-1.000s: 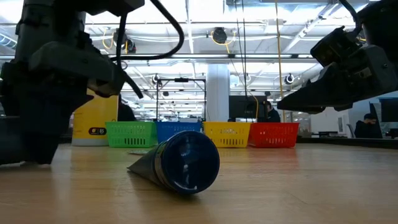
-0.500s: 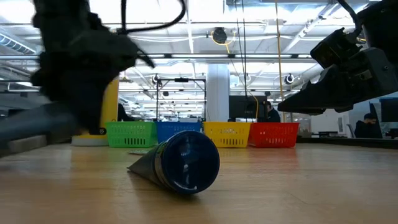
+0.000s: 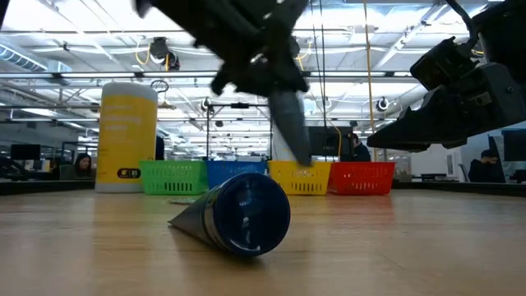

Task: Pick & Place Travel size toiletries
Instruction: Put the deodorant into the yellow basket

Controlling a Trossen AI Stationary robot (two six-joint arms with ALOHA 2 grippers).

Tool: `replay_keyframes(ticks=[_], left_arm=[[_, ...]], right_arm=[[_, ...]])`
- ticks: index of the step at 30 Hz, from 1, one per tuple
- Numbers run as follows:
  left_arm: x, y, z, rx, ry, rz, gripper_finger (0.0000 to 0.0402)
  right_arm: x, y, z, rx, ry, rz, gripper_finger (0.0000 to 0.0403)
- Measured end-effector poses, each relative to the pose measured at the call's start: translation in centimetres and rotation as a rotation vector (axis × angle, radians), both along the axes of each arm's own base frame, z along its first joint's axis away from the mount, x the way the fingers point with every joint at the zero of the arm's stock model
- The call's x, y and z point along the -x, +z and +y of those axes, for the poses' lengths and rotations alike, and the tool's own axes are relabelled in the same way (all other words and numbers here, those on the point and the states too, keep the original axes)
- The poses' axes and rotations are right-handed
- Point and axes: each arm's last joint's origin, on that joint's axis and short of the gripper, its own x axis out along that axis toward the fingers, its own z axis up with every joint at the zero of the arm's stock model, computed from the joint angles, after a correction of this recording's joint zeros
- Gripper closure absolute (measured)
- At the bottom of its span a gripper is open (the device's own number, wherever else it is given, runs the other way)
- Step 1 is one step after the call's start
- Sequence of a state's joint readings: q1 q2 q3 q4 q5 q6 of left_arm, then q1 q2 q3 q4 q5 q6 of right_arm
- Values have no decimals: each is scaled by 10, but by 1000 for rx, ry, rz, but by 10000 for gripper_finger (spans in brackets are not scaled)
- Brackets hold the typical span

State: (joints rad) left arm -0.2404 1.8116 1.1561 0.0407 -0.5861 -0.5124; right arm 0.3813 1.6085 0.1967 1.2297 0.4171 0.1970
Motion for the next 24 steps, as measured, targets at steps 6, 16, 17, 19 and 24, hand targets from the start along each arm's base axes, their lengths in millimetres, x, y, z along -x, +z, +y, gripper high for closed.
replay_keyframes(ticks=[6,16,17,19,24], left_arm=[[-15,7,52,-194,26,-12,266],[-16,9,102,-233,50,20,267],[-16,8,102,-234,43,24,267],[-16,9,100,-249,23,34,267],[-3,16,72,-329,-162,177,266]], right_arm=[[0,1,0,-2,0,-6,243],[0,0,0,0,0,1,243],[0,0,0,1,0,3,243],[0,0,0,1,0,3,243],[0,-1,0,-8,-2,7,243]])
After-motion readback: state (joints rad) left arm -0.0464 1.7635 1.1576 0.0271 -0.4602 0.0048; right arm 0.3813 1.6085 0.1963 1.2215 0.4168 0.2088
